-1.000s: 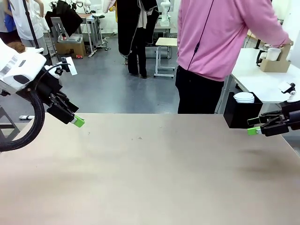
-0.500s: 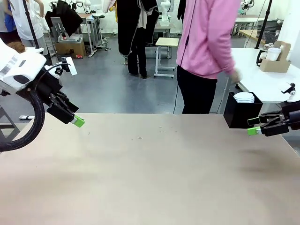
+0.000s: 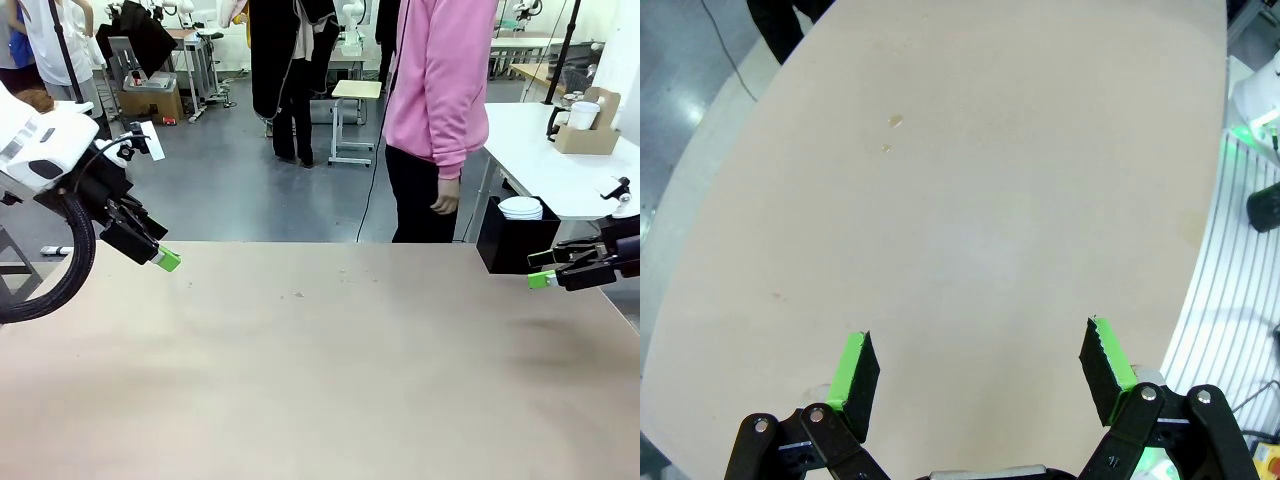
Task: Pour a drink into a cup and package it in a carrier.
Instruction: Insert the held 600 ml Paper Cup into the Cup Carrier.
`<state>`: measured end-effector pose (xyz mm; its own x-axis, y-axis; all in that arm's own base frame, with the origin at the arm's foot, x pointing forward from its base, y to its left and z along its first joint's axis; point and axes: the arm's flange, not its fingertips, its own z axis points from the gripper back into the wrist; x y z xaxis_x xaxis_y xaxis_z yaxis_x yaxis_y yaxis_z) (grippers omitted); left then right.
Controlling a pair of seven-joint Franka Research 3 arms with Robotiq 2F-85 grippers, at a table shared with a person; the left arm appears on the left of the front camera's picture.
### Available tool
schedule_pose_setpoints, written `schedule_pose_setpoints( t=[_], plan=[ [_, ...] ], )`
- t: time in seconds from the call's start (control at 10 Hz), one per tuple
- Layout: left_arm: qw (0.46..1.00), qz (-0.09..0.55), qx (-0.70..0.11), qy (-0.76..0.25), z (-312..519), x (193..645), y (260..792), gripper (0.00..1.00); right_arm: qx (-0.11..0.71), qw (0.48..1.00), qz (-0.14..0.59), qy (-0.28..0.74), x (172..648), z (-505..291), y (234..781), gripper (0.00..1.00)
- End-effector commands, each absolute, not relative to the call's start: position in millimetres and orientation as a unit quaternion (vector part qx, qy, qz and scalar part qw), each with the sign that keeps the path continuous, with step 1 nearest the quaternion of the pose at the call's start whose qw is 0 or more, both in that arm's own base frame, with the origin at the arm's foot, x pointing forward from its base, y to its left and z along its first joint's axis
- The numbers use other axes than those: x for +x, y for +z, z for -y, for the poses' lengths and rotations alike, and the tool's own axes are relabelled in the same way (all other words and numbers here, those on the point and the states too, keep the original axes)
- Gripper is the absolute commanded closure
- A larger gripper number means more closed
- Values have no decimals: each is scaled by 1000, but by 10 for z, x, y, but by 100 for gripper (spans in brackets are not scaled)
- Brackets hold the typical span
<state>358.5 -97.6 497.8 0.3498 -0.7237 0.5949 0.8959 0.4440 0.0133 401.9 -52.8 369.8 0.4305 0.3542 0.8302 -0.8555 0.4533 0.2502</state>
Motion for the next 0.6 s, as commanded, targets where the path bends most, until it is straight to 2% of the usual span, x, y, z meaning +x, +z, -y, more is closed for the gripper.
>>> schedule_pose_setpoints(
  t=[0.0,0.5],
  plan=[
    [803,273,-170,-501,976,3582,4981,0,350,768,363,394,4038,544,3720,0],
    [803,273,-170,-501,976,3582,4981,0,350,768,363,394,4038,544,3720,0]
  ],
)
